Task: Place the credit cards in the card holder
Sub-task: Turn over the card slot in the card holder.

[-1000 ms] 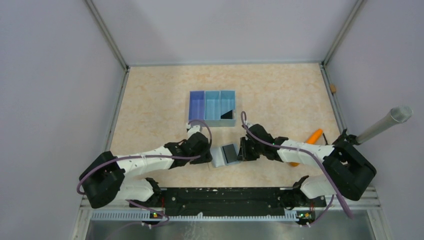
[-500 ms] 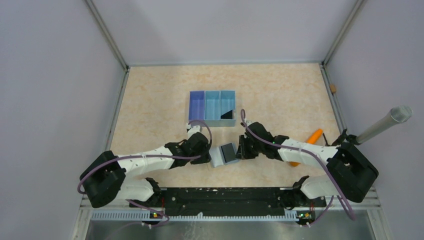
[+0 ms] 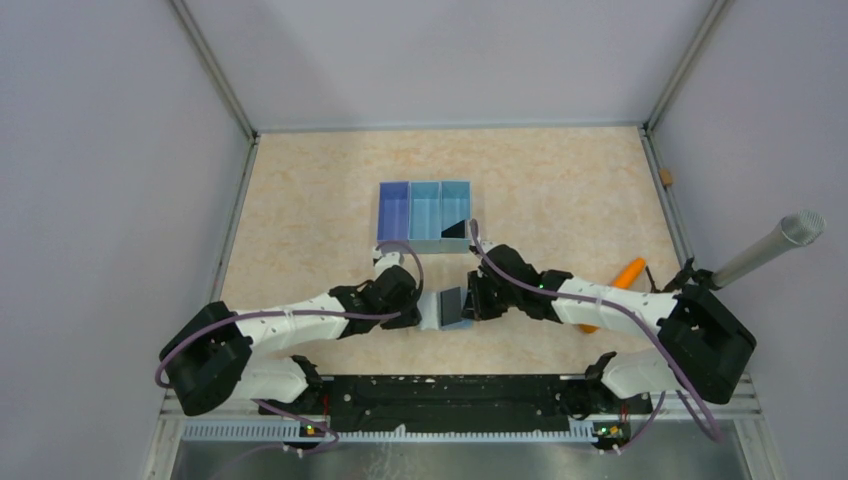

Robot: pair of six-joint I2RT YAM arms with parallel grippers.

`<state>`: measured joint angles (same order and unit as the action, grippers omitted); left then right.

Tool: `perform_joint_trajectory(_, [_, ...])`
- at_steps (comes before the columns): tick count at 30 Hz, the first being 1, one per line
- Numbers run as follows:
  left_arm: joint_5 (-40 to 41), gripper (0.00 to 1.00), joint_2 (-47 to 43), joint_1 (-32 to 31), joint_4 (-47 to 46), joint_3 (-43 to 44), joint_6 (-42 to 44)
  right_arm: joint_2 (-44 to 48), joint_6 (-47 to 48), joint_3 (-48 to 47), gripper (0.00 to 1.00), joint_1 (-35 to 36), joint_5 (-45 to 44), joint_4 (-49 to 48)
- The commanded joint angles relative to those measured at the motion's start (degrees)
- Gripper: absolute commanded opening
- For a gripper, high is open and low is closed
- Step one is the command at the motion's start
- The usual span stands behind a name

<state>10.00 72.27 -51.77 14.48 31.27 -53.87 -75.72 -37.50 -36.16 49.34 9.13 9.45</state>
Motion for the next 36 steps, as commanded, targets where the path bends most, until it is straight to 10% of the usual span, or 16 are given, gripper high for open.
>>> perform_joint_trajectory(1, [0.02, 0.43, -0.69, 0.26, -3.11, -1.11, -0.42, 1.61, 0.50, -4.00, 0.11, 2.70, 0.42, -3.16])
perform_joint_trajectory(36, [-3.58, 0.37, -2.87, 1.38, -9.21, -5.51, -1.24, -6.05, 1.78, -10.51, 0.43, 7.50, -4.18, -4.98])
